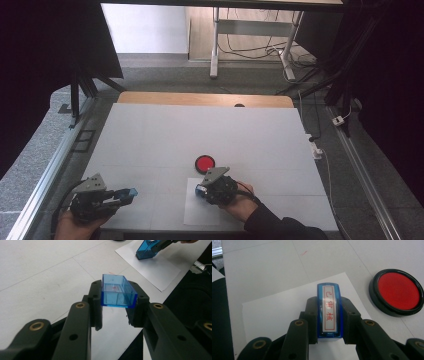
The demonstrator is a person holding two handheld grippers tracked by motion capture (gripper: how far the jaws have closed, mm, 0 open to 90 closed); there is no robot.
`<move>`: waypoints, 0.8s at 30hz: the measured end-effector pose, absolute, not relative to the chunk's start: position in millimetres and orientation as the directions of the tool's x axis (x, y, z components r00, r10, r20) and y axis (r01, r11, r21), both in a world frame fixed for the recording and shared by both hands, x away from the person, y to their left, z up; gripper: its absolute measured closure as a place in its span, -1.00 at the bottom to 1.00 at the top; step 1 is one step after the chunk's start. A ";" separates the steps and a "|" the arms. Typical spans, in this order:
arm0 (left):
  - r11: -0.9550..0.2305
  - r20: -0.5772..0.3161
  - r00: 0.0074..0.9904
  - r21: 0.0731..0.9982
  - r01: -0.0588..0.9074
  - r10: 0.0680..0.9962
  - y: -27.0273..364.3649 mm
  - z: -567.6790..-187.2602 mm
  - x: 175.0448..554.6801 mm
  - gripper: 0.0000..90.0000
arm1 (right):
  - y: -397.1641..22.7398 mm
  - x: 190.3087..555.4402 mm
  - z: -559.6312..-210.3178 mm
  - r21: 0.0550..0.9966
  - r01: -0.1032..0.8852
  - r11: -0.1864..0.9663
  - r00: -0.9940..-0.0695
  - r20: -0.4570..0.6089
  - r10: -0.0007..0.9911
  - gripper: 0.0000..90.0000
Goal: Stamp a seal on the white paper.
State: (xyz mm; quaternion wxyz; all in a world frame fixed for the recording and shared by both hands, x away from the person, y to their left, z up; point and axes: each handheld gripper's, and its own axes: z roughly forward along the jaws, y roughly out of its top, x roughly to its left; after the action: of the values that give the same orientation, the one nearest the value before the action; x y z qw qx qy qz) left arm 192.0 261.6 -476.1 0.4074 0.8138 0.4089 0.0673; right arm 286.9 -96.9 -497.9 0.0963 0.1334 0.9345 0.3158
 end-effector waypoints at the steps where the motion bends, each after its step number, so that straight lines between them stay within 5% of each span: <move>1: -0.334 -0.223 0.656 0.718 0.611 0.721 261.5 -476.1 192.1 0.51 | -96.7 287.0 -497.6 0.614 0.189 0.766 -0.947 -0.094 0.308 0.58; 24: -0.333 -0.230 0.658 0.716 0.614 0.717 262.1 -476.3 192.5 0.51 | -99.1 294.6 -495.6 0.631 0.234 0.740 -0.947 -0.024 0.320 0.57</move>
State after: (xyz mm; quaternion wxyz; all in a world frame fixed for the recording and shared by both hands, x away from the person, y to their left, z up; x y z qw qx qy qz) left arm 192.5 262.1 -476.3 0.4080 0.8139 0.4088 0.0633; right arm 294.6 -99.1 -495.6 0.0657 0.1489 0.9304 0.3285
